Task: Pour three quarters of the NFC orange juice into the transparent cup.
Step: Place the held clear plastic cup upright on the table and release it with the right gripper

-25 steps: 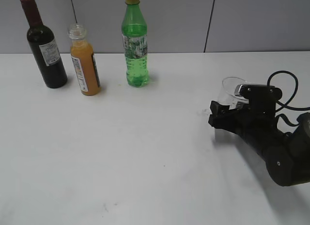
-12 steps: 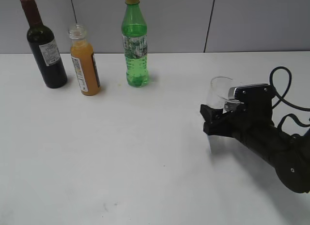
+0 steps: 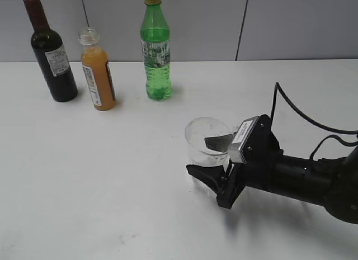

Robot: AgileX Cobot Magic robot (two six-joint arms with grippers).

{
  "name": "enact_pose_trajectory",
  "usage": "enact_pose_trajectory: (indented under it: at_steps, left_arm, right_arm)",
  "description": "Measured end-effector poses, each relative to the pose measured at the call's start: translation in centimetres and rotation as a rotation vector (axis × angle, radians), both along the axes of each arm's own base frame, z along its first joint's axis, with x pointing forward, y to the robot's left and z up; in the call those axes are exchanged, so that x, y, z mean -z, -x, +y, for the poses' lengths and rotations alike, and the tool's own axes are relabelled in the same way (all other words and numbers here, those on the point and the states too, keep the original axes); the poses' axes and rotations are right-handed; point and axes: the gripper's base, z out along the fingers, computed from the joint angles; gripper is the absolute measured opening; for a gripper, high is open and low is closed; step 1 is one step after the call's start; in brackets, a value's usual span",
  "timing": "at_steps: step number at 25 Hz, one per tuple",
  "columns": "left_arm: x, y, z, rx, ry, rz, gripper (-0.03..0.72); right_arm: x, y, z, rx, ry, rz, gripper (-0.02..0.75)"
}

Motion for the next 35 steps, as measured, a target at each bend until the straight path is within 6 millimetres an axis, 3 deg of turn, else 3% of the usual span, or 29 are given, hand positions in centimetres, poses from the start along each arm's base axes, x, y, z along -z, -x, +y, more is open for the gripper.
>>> enact_pose_trajectory:
  at_steps: [4,13,22,26,35]
  left_arm:
    - [0.0,0.0,0.0,0.0,0.0,0.0,0.584]
    - [0.0,0.0,0.0,0.0,0.0,0.0,0.584]
    - [0.0,0.0,0.0,0.0,0.0,0.0,0.584]
    - [0.0,0.0,0.0,0.0,0.0,0.0,0.584]
    - [0.0,0.0,0.0,0.0,0.0,-0.001,0.584]
  right_arm:
    - [-0.4,-0.1,0.8,-0.109,-0.006,-0.039,0.542]
    - [-2.3,-2.7,3.6,-0.363,-0.033,-0.11,0.542]
    - [-0.9,-1.9,8.1,-0.53,0.117,-0.108,0.541]
    - [-0.8,-1.9,9.2,-0.518,0.126,-0.109,0.541]
    - [0.4,-2.5,9.0,-0.446,0.196,-0.052,0.554]
